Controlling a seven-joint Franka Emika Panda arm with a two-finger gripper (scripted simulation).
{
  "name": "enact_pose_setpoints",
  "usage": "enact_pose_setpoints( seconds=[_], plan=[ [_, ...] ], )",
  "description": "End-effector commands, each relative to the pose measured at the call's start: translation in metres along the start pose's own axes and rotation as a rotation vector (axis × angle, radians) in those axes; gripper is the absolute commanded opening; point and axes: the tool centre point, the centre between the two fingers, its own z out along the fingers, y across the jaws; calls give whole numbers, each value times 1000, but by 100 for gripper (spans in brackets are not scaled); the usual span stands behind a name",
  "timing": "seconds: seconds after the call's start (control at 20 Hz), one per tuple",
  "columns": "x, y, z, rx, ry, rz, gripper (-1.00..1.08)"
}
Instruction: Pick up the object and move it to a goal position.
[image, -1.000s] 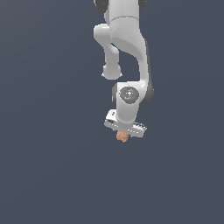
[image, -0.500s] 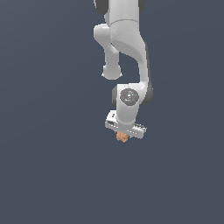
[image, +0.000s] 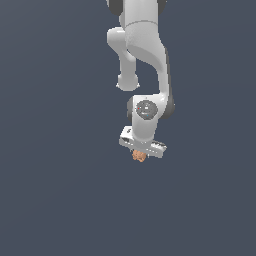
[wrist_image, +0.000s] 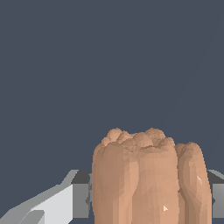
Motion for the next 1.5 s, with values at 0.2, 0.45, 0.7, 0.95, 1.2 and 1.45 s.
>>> enact_pose_setpoints(
  seconds=[0.2,0.45,0.7,0.95,1.2,1.45],
  plan=[
    [1,23,-18,0,1,1,-100],
    [3,57,-45,1,1,1,-100],
    [6,106,-84,2,0,1,-100],
    [9,156,-125,2,0,2,-100],
    [14,205,-165,3,0,2,-100],
    [18,246,-198,2,0,2,-100]
  ],
)
